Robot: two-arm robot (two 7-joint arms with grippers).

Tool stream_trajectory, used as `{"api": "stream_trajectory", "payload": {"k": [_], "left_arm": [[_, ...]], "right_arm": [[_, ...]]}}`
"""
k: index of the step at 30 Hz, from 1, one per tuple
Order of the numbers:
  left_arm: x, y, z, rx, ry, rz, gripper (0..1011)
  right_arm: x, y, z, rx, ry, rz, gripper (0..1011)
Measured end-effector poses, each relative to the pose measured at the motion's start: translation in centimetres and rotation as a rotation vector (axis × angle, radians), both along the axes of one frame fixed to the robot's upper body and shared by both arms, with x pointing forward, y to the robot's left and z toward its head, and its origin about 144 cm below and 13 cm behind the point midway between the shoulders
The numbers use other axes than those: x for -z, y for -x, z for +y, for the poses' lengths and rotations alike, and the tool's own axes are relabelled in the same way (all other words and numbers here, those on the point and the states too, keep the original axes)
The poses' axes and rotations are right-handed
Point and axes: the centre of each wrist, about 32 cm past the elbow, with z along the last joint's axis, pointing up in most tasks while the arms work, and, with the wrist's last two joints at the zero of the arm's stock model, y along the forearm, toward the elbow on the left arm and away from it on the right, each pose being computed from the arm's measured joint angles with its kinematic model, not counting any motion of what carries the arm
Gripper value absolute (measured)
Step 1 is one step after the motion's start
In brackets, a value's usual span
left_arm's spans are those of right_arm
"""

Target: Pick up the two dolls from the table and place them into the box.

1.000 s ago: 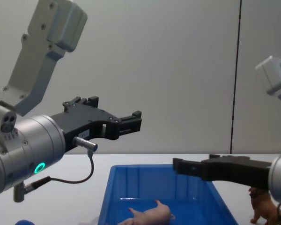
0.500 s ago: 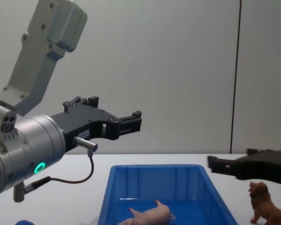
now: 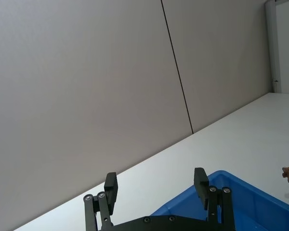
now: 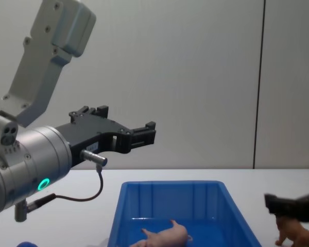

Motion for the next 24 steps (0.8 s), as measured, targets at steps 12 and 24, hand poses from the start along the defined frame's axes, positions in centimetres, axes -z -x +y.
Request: {"api": "stream_trajectory", "payload": {"k": [12,24], "left_arm": [[0.0,0.0,0.0,0.0,0.0,0.0,1002],[0.0,0.0,0.0,0.0,0.0,0.0,1002]], "right_arm": [[2.1,1.4,-1.1,0.052,-0.038,0.09,1001],[3.7,1.7,-1.6,0.061,-0.055,0.127,689]]}}
